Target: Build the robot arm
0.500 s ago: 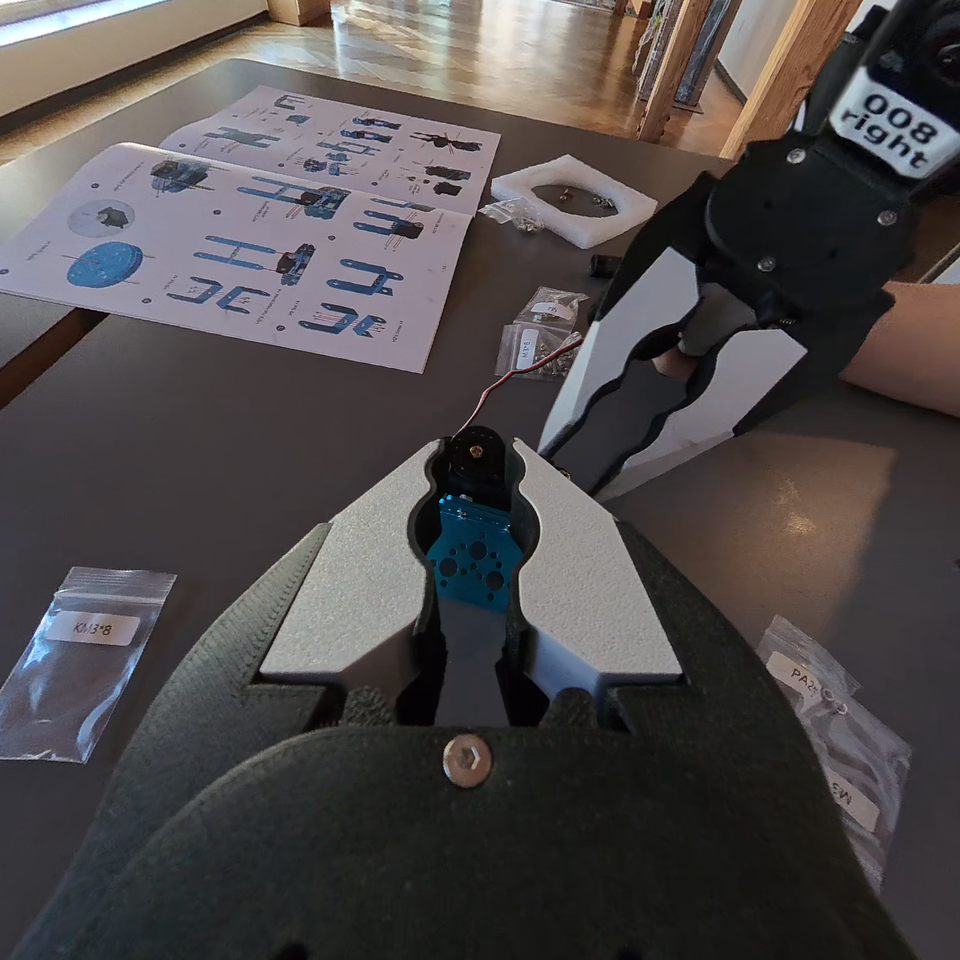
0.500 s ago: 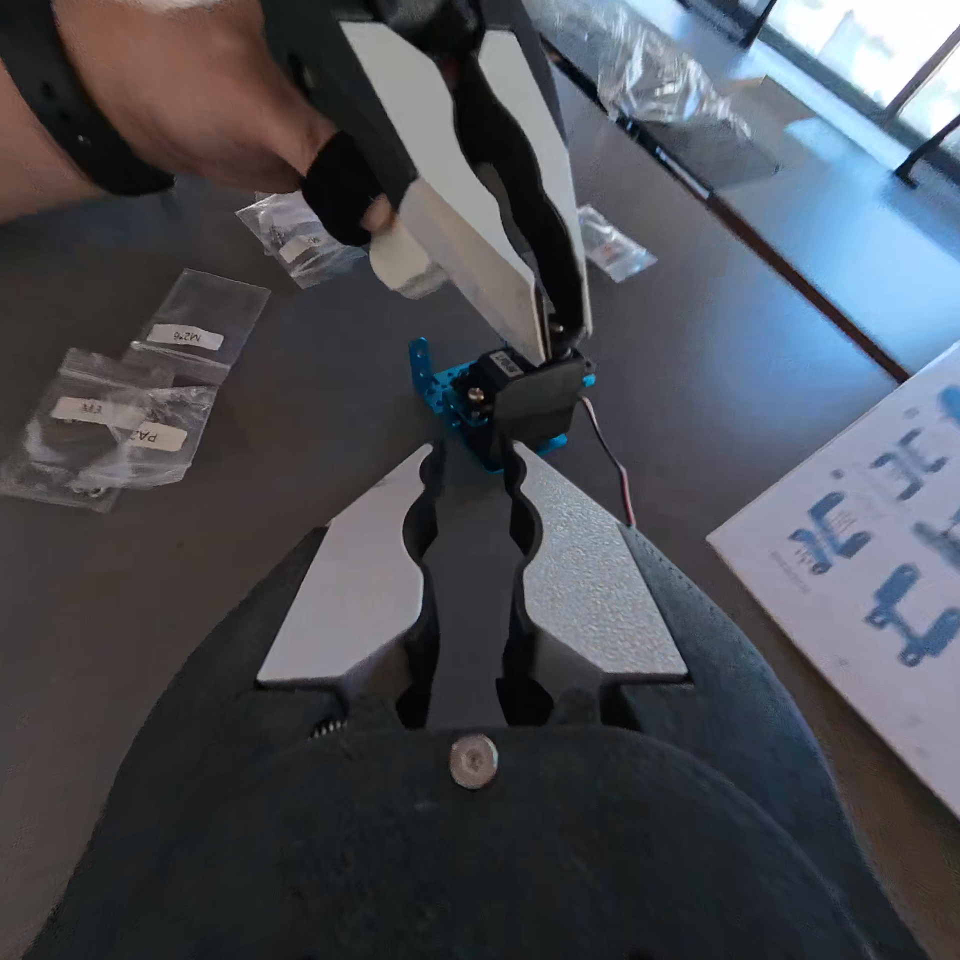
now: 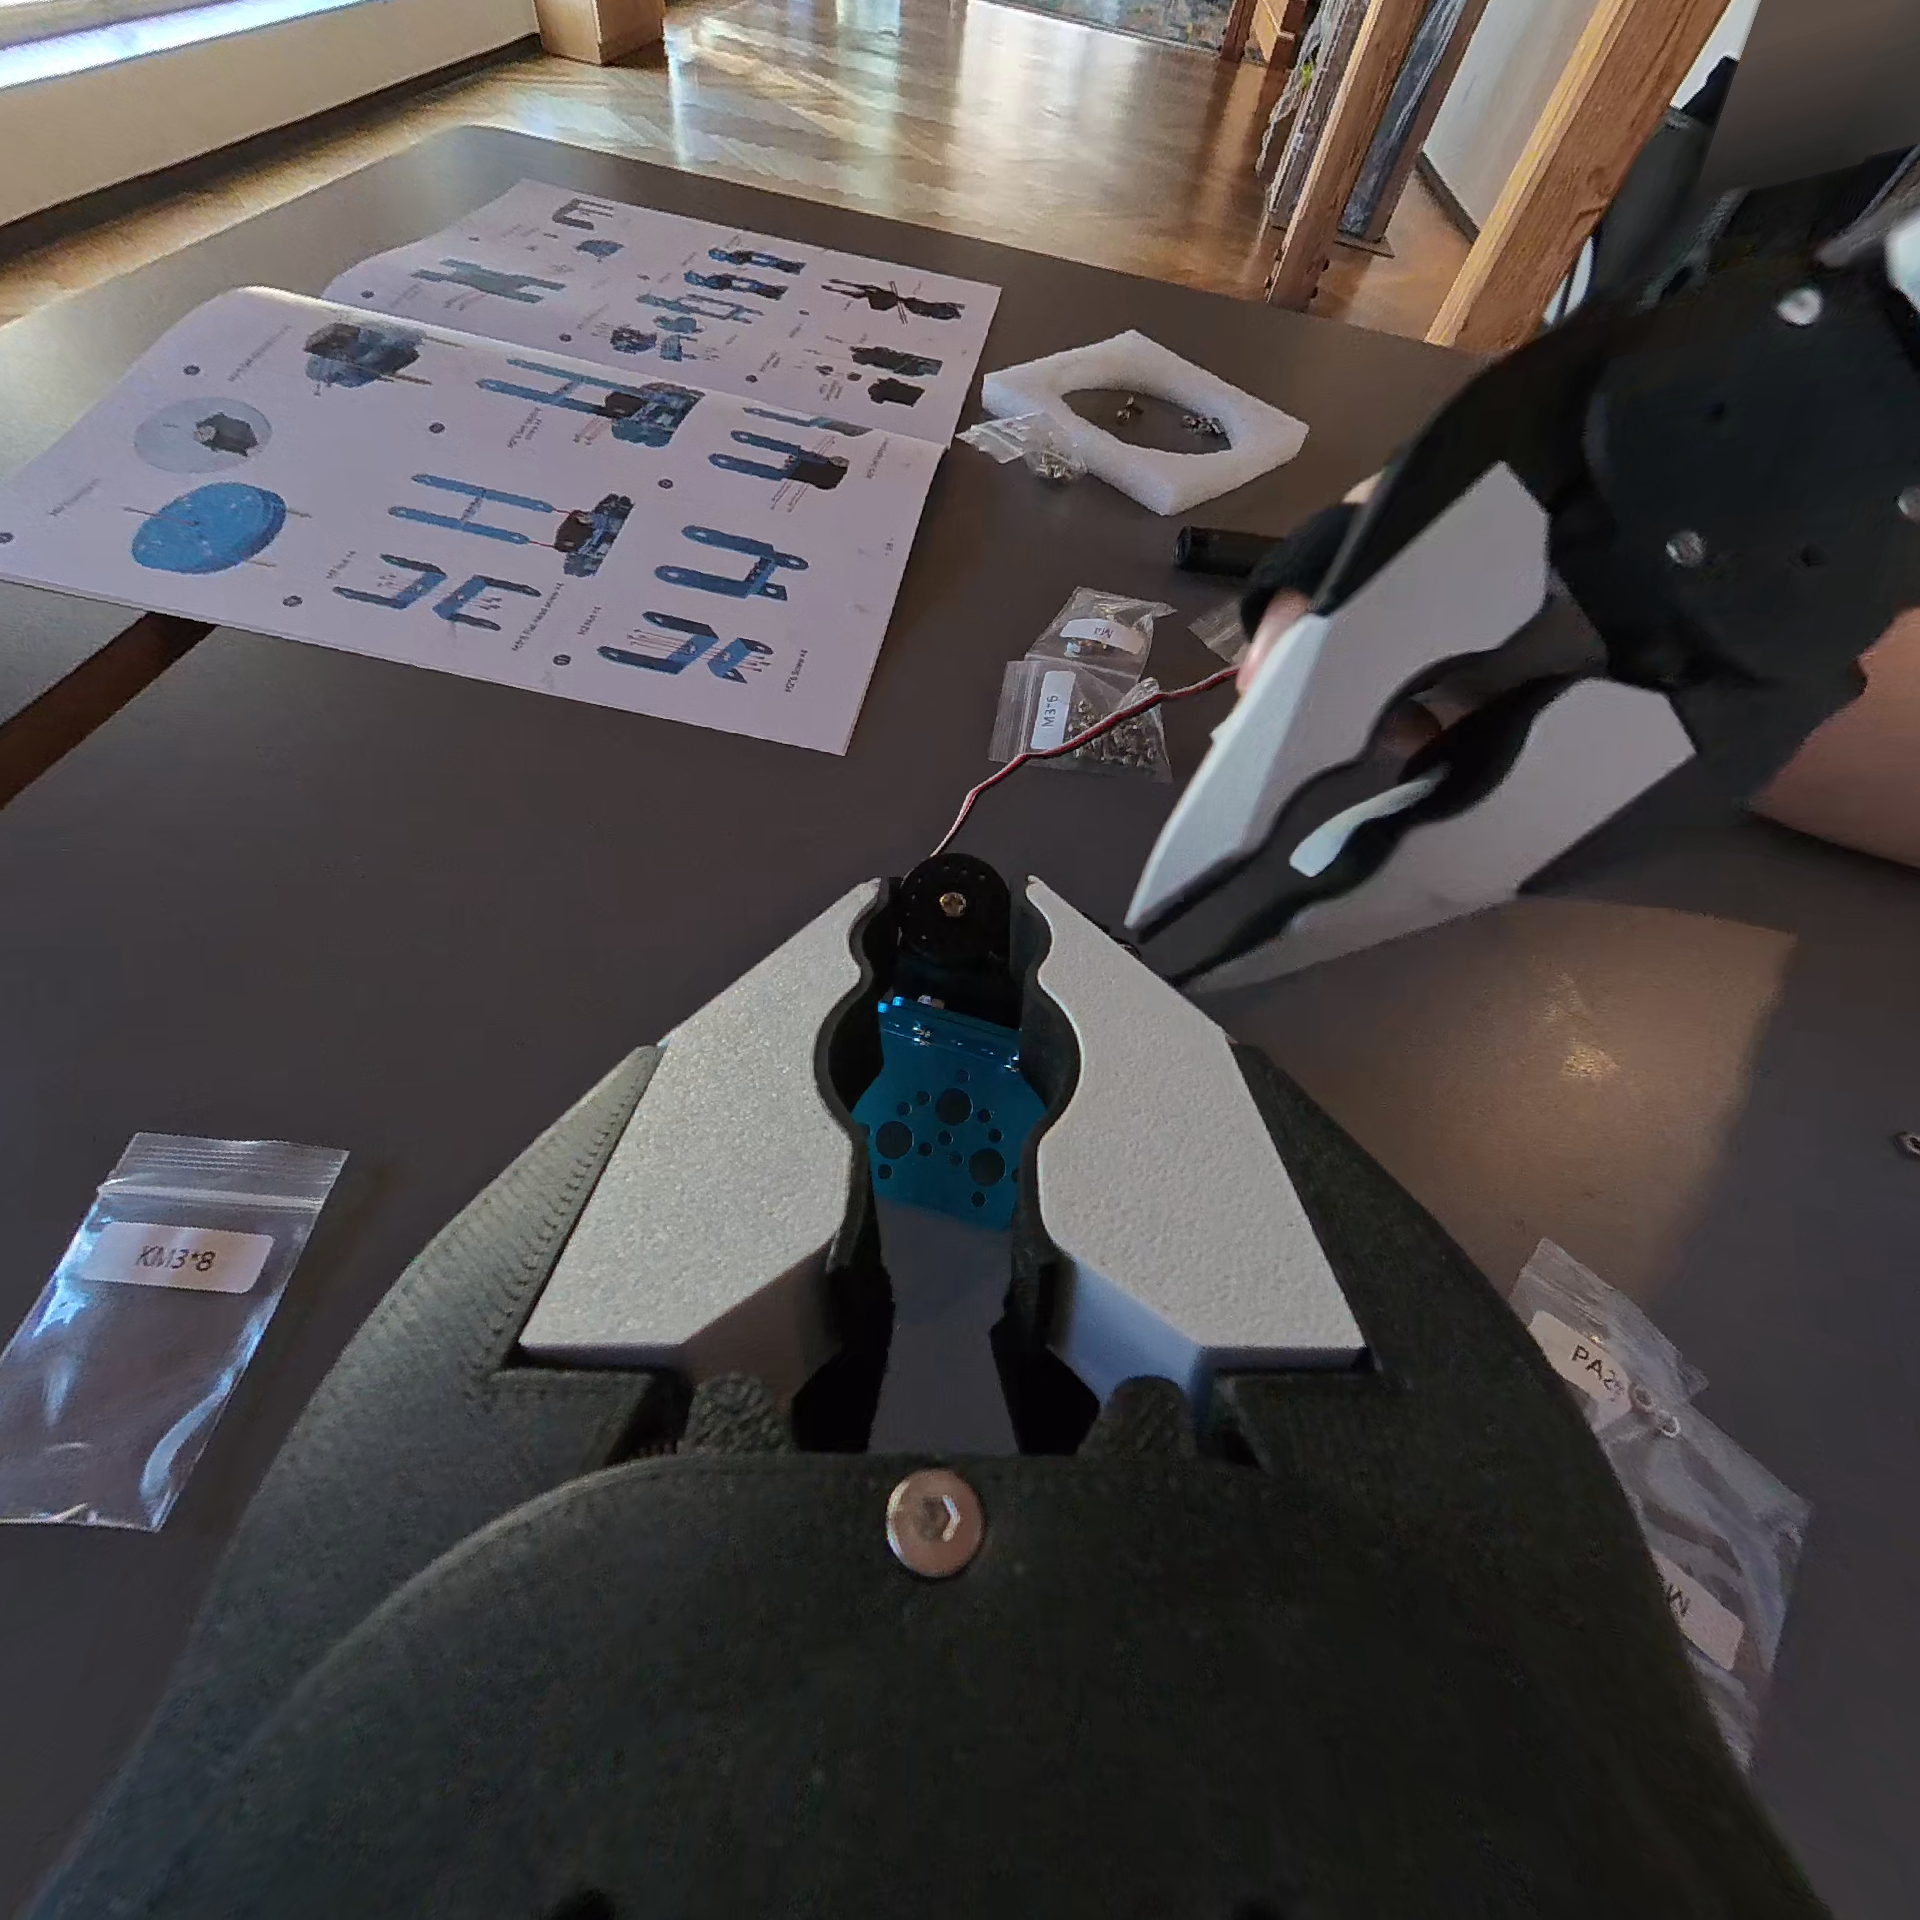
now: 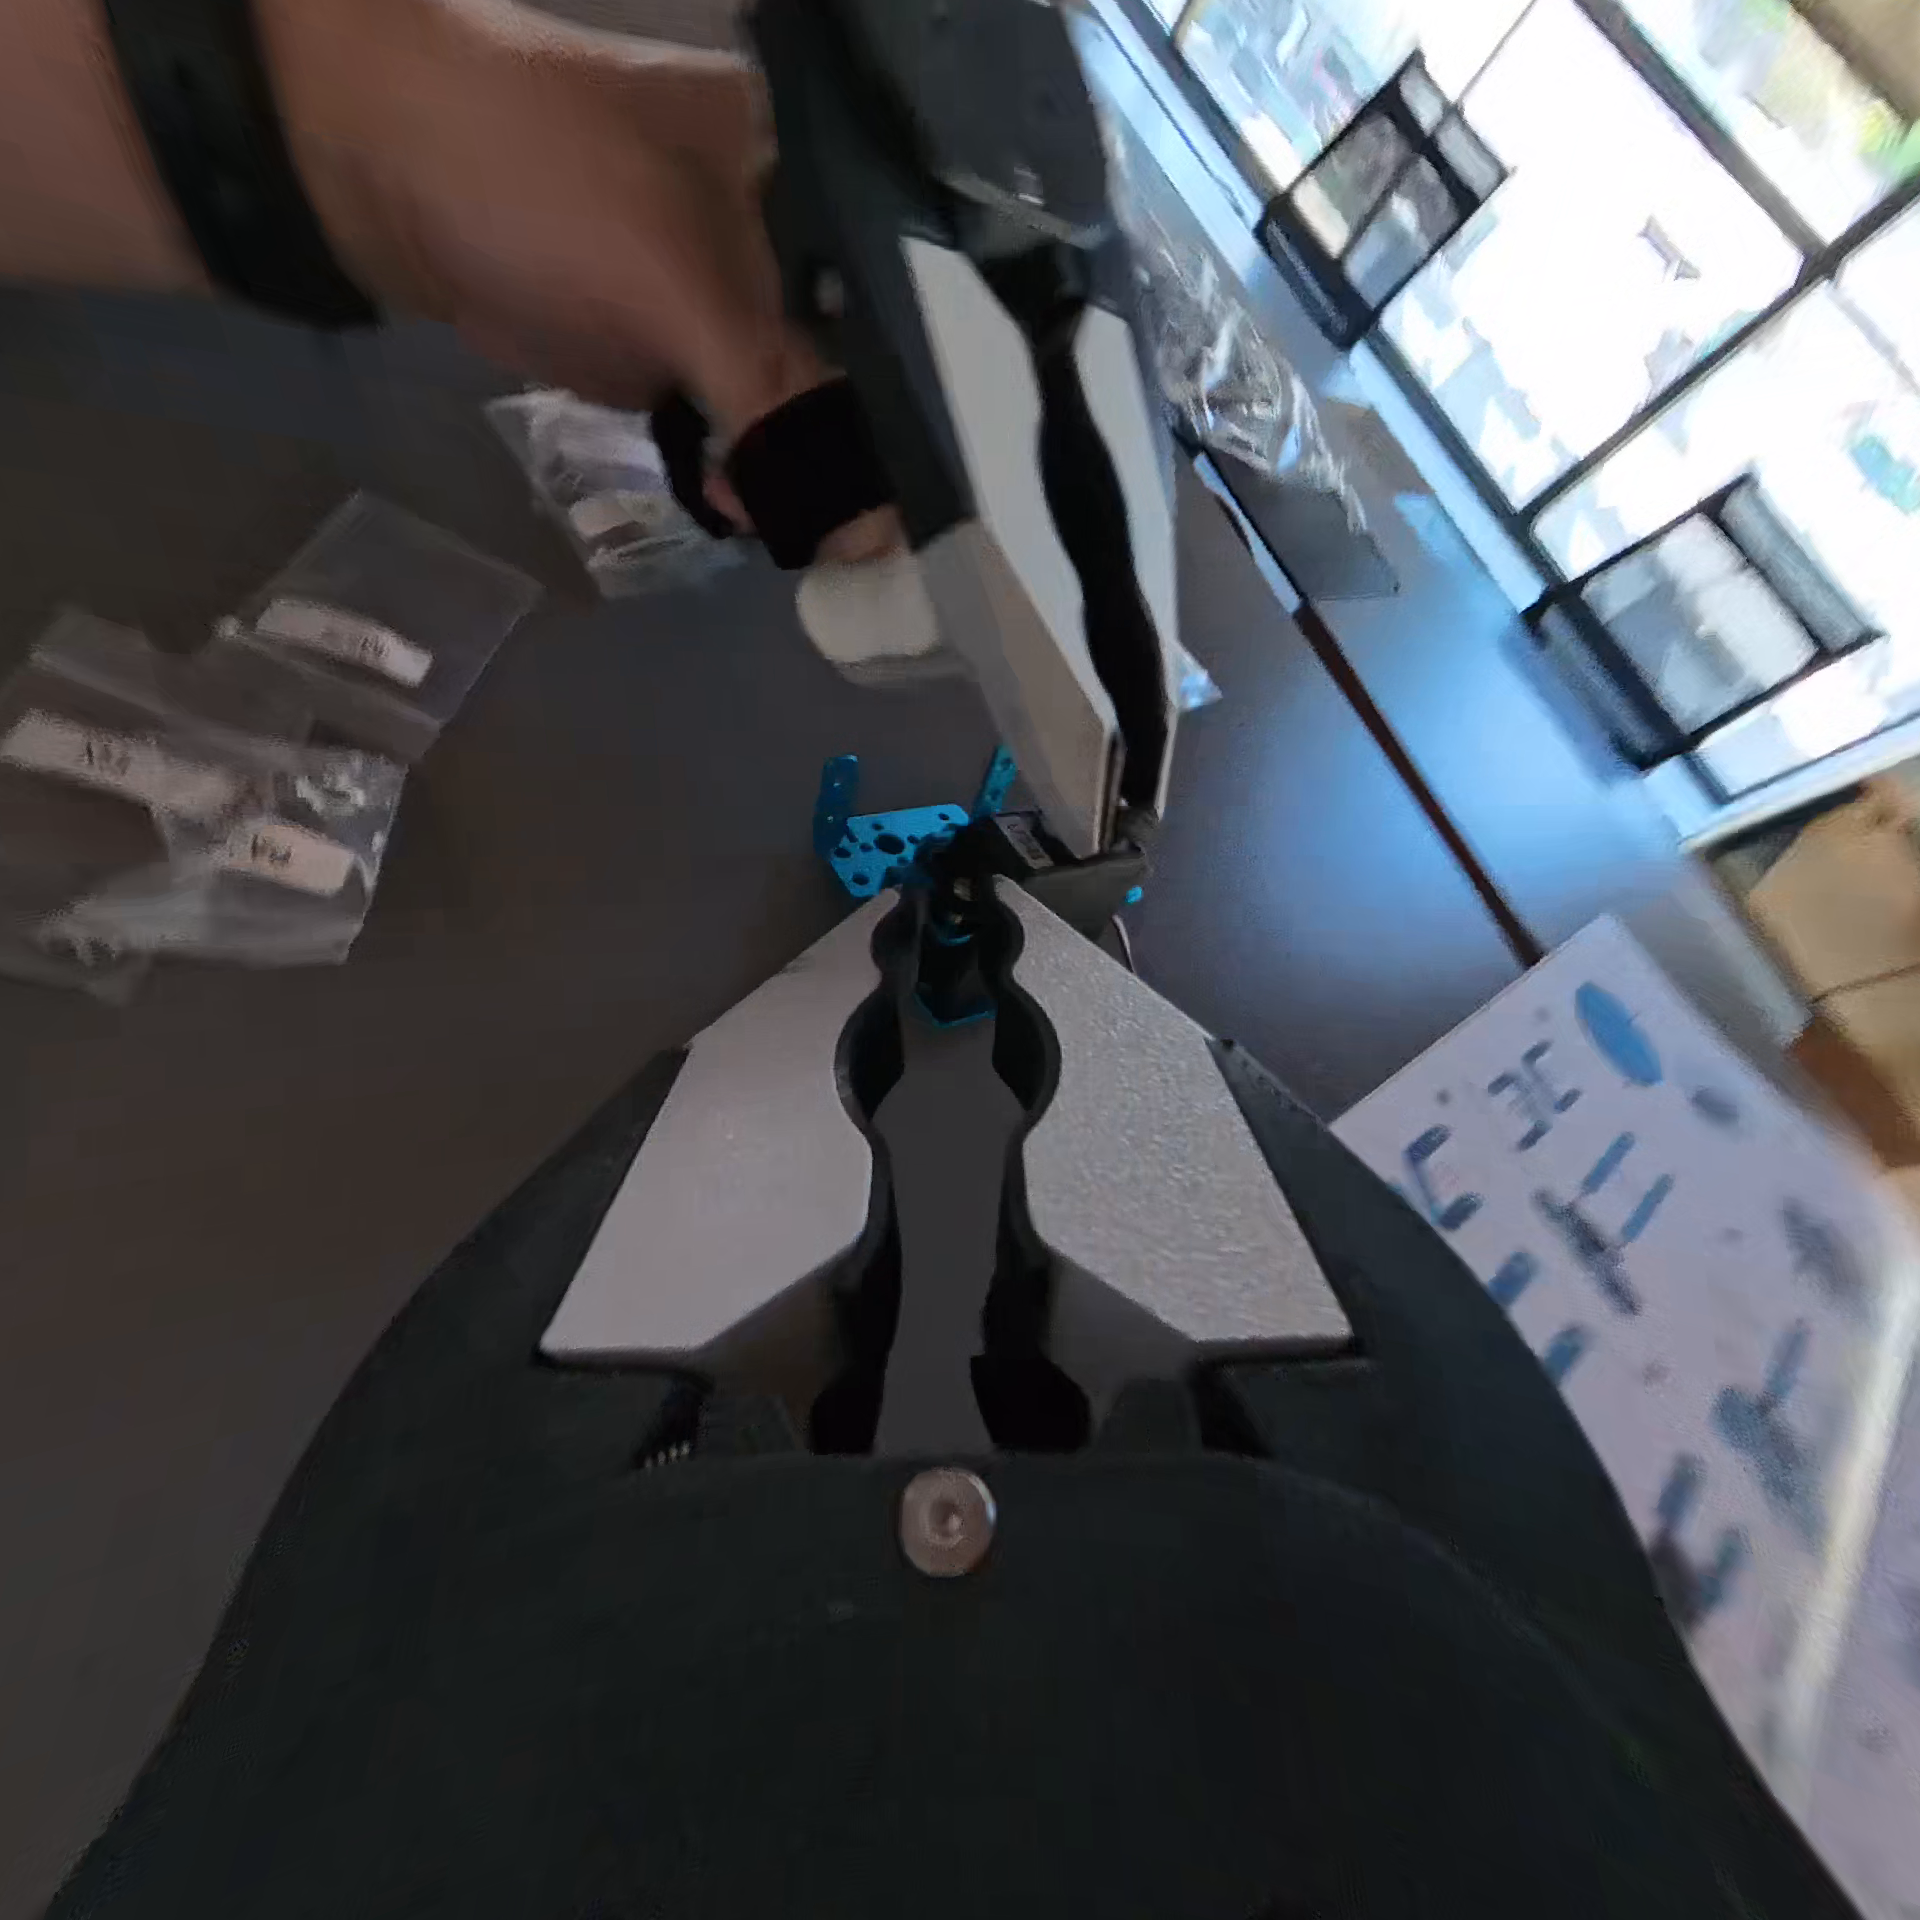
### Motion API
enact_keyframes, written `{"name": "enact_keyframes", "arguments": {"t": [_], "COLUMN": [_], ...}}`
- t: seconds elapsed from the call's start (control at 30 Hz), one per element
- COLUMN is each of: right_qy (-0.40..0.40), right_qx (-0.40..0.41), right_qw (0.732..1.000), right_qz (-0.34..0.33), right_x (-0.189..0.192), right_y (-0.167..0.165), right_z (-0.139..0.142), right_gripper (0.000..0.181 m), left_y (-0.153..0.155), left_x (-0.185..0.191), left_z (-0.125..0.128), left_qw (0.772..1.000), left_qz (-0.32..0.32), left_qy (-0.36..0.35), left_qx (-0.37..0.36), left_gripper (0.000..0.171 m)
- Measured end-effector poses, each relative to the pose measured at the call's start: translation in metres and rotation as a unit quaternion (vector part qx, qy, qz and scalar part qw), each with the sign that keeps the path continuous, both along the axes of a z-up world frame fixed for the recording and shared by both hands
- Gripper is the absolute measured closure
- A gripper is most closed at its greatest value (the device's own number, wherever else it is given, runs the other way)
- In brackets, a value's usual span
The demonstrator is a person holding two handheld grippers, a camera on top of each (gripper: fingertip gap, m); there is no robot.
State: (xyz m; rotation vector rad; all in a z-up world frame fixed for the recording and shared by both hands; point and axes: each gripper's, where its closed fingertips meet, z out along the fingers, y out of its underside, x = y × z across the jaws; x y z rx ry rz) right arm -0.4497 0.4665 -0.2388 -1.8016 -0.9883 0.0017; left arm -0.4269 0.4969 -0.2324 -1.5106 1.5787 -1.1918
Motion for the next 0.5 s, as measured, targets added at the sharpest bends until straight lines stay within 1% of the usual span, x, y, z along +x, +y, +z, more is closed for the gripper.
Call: {"name": "enact_keyframes", "arguments": {"t": [0.03, 0.07, 0.13, 0.2, 0.3, 0.4, 0.5], "right_qy": [0.042, 0.089, 0.187, 0.249, 0.306, 0.353, 0.370], "right_qx": [-0.029, -0.063, -0.115, -0.145, -0.201, -0.259, -0.284], "right_qw": [0.999, 0.994, 0.974, 0.955, 0.924, 0.889, 0.872], "right_qz": [-0.019, -0.030, -0.056, -0.070, -0.111, -0.130, -0.151], "right_x": [0.003, 0.004, 0.008, 0.010, 0.013, 0.012, 0.016], "right_y": [0.002, 0.002, 0.003, 0.004, 0.009, 0.009, 0.007], "right_z": [0.001, 0.004, 0.014, 0.023, 0.018, 0.009, 0.004], "right_gripper": [0.171, 0.167, 0.171, 0.171, 0.172, 0.170, 0.170], "left_y": [0.000, 0.000, 0.000, 0.000, 0.000, 0.000, 0.000], "left_x": [0.000, 0.000, -0.001, 0.000, 0.000, -0.001, -0.001], "left_z": [0.001, 0.001, 0.002, 0.003, 0.003, 0.003, 0.003], "left_qw": [1.000, 1.000, 1.000, 1.000, 1.000, 1.000, 1.000], "left_qz": [0.000, 0.000, 0.001, 0.000, -0.001, -0.002, -0.001], "left_qy": [-0.001, -0.002, -0.003, -0.004, -0.004, -0.005, -0.005], "left_qx": [0.001, 0.002, 0.002, 0.002, 0.004, 0.009, 0.011], "left_gripper": [0.151, 0.151, 0.151, 0.151, 0.151, 0.151, 0.151]}}
